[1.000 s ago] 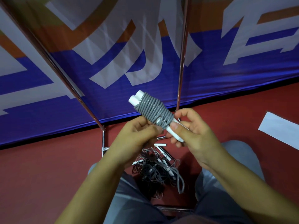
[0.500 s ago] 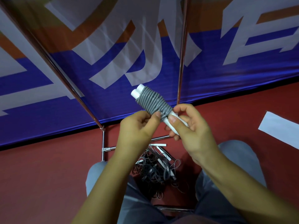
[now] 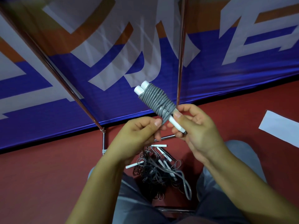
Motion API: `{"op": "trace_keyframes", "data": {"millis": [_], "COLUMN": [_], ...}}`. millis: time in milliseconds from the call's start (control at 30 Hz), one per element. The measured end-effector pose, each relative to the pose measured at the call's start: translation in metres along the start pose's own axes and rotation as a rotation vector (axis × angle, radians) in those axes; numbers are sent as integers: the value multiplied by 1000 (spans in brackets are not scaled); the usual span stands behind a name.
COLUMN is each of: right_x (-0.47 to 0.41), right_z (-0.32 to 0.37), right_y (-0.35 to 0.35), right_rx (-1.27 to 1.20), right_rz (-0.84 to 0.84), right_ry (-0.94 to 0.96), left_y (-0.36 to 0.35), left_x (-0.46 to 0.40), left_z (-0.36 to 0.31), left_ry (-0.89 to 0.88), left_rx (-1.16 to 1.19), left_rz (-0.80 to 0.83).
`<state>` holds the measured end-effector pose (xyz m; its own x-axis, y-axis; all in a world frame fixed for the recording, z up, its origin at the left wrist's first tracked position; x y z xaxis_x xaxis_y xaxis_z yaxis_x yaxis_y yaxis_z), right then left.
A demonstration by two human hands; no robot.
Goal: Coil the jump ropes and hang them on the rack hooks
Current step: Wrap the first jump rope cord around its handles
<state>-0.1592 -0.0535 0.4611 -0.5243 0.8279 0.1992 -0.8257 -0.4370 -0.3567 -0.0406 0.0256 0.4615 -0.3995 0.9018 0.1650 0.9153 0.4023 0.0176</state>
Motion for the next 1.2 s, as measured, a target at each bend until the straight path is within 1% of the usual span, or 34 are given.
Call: {"op": "trace_keyframes", "data": {"millis": [67,167,400,467,633,767,900,967,1000,1067,1200], "right_x": [0,0,4,5,9,12,14,13,12,8,1], "right_z": [4,9,11,12,9,8,6,3,2,0,-3], "right_y": [-4,-6,-12,-14,-22,-27,-32,-34,-35,-32,-22], "right_rx": [-6,-37,-106,-125,-218,-226,-323,-365,-370,-310,-60], "right_rz": [25,32,84,103,186,253,330,357,358,339,279], "right_ry": [-5,-37,-117,-147,-289,-370,-535,-617,-641,-632,-462], "left_y": [0,0,10,10,8,16,13,11,11,11,9], "left_x": [2,5,14,15,13,9,6,4,2,0,1], "left_z": [2,-2,-16,-15,-7,-6,-12,-11,-10,-6,3], "left_ry": [32,33,-196,-222,-239,-270,-316,-294,-278,-258,-230], "left_rx": [132,195,237,218,128,185,257,301,311,312,311], "left_rz": [35,66,-34,-54,-49,-82,35,96,99,73,7]}}
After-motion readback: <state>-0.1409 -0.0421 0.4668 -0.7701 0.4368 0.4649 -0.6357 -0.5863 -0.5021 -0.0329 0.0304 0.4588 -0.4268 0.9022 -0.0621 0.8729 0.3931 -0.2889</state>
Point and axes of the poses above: each hand's wrist, its own x-axis away from the middle knuckle, its own y-axis out of the back of the hand, z = x × y, the point moved 5 cm from there along -x, towards the middle knuckle, and after that the axes turned 4 degrees about -z, right-handed, at the moved point
